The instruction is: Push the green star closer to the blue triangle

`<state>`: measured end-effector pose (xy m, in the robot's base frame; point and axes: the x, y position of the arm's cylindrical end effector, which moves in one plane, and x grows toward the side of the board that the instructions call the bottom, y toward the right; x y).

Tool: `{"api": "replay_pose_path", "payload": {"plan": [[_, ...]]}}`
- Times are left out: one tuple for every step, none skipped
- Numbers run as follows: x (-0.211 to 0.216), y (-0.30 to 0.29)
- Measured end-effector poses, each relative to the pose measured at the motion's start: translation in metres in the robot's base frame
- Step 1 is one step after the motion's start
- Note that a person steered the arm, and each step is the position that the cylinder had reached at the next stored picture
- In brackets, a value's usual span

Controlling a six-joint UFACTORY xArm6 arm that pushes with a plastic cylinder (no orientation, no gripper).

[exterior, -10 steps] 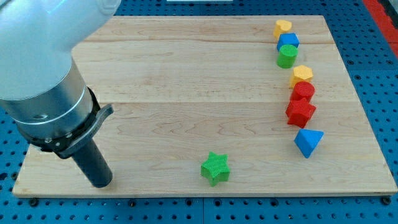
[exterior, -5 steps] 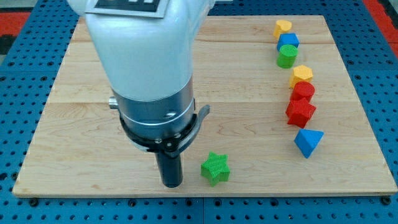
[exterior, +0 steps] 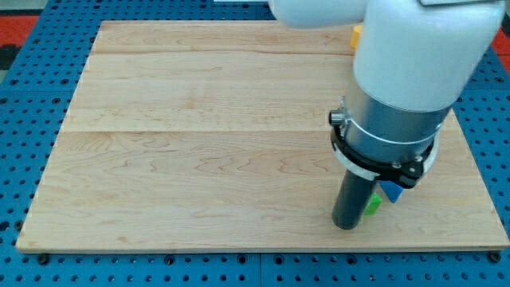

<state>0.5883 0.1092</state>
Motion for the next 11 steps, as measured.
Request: {"api": "replay_pose_path", "payload": {"plan": [[0.001, -0.005], [-0.001, -0.063], [-0.017, -0.068], [-0.026, -0.068], [-0.031, -0.068], [-0.031, -0.069], [-0.031, -0.057], [-0.031, -0.014], [-0.031, 0.003], [-0.027, 0.018], [-0.012, 0.034]]}}
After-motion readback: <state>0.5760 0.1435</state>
